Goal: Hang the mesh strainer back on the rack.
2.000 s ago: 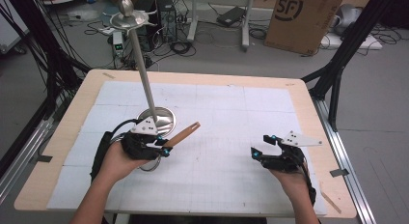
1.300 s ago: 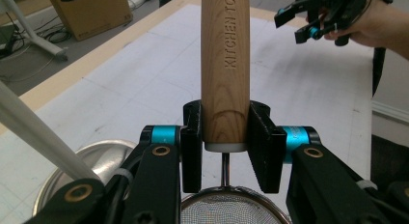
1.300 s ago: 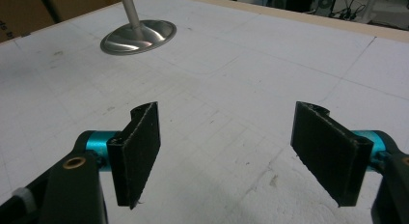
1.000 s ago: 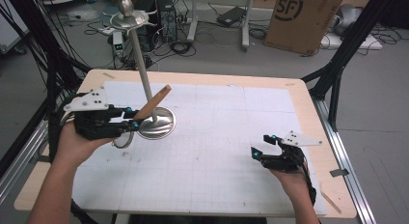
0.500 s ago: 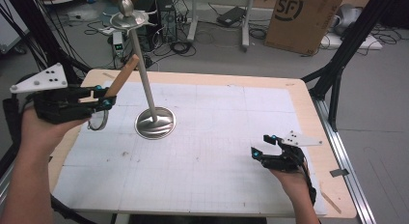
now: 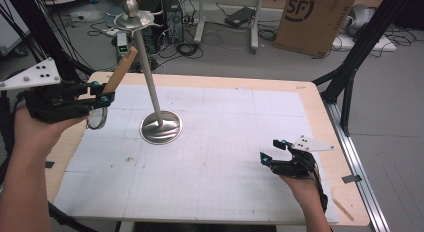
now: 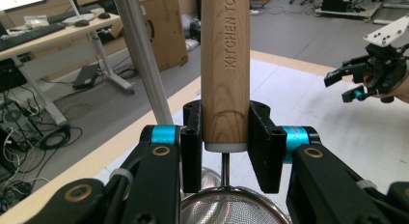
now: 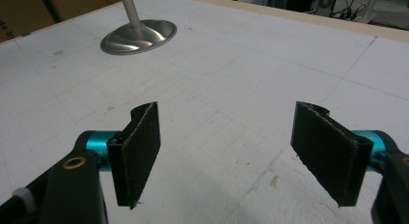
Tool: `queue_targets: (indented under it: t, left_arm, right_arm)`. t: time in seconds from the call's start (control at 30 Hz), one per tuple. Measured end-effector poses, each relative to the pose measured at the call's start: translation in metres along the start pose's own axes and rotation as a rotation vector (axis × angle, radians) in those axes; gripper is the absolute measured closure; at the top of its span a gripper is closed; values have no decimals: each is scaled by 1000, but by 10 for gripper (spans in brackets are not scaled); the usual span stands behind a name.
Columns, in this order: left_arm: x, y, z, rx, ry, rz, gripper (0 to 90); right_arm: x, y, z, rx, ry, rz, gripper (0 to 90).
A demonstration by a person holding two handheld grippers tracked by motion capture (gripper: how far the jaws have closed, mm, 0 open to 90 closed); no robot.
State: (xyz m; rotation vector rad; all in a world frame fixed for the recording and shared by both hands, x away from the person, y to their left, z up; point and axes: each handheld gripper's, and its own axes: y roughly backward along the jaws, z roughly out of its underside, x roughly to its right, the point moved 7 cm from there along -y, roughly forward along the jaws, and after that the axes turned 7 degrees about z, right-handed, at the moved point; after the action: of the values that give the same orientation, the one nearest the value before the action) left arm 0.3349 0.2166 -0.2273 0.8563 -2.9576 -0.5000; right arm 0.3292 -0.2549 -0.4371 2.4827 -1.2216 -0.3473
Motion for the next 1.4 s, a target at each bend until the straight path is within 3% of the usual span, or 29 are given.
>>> queue_targets:
  t: [0.33,0.9,1.4]
  left_arm:
    - [-7,10,-15,41,7,-31,692]
    - [-41,37,-8,40,65,-136,692]
    - [-51,21,-4,16,87,-146,692]
  right_arm:
    - [0,1,0,3,-2,-2,251]
    - [0,0,1,-4,-1,-3,251]
    - [1,0,0,-2,-1,-2,252]
